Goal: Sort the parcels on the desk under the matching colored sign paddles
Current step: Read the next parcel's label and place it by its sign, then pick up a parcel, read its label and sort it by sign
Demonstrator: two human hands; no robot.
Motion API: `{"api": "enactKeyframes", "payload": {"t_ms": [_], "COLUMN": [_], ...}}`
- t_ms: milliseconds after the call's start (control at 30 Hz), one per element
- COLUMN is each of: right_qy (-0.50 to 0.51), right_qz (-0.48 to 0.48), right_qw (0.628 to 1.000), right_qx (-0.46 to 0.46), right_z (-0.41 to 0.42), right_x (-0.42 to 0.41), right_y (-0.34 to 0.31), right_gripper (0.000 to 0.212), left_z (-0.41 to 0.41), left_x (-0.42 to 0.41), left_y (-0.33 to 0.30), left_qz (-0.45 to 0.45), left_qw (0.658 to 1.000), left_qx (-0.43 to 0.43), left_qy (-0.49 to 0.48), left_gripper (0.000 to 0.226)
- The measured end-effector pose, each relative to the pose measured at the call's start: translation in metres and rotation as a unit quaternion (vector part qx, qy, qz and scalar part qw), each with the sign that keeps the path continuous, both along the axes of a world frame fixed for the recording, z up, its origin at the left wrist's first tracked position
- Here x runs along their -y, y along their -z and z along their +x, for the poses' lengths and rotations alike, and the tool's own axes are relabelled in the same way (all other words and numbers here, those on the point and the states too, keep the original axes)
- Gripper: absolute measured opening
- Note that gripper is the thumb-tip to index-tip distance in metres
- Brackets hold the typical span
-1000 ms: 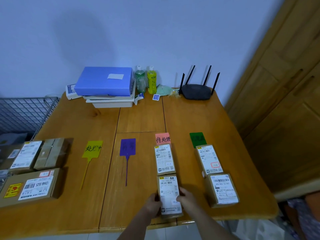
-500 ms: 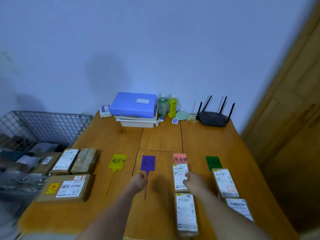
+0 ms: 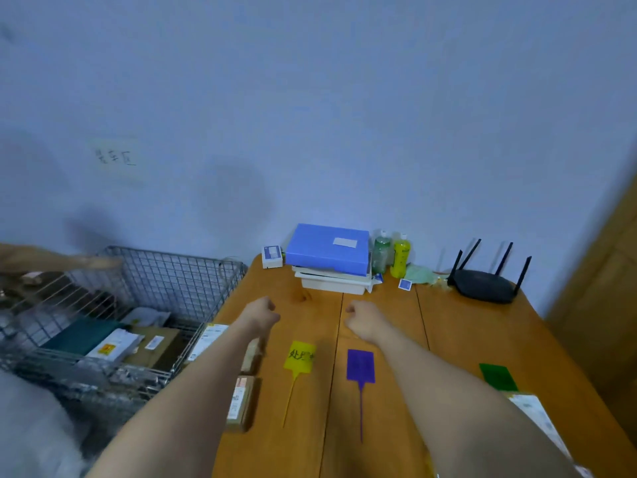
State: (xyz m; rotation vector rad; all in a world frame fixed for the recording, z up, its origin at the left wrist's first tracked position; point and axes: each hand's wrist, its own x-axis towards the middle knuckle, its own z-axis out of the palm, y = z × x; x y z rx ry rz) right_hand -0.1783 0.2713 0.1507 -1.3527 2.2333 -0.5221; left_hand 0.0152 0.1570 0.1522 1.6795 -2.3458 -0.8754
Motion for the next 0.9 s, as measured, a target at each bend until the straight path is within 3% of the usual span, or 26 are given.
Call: {"api": "enactKeyframes", "payload": {"t_ms": [400,900], "right_qy": [-0.084,-0.128], "right_qz": [0.046,0.126], "right_qw": [0.995,0.983], "right_qx": [-0.009,0.045], "right_z": [0.13,0.141], "right_x": [0.1,0.18], "right_y": [0.012,0.066], "right_gripper": [0.041,0.034], "left_z": [0.131,0.141], "left_x": [0.074,0.126], "left_y": [0.033,0.103], "left_qz": [0.022,0.116], "left_qw": [0.998,0.985], "left_qx": [0.044,0.102], "left_qy": [-0.04,-0.078], "left_gripper": [0.039,0.044]}}
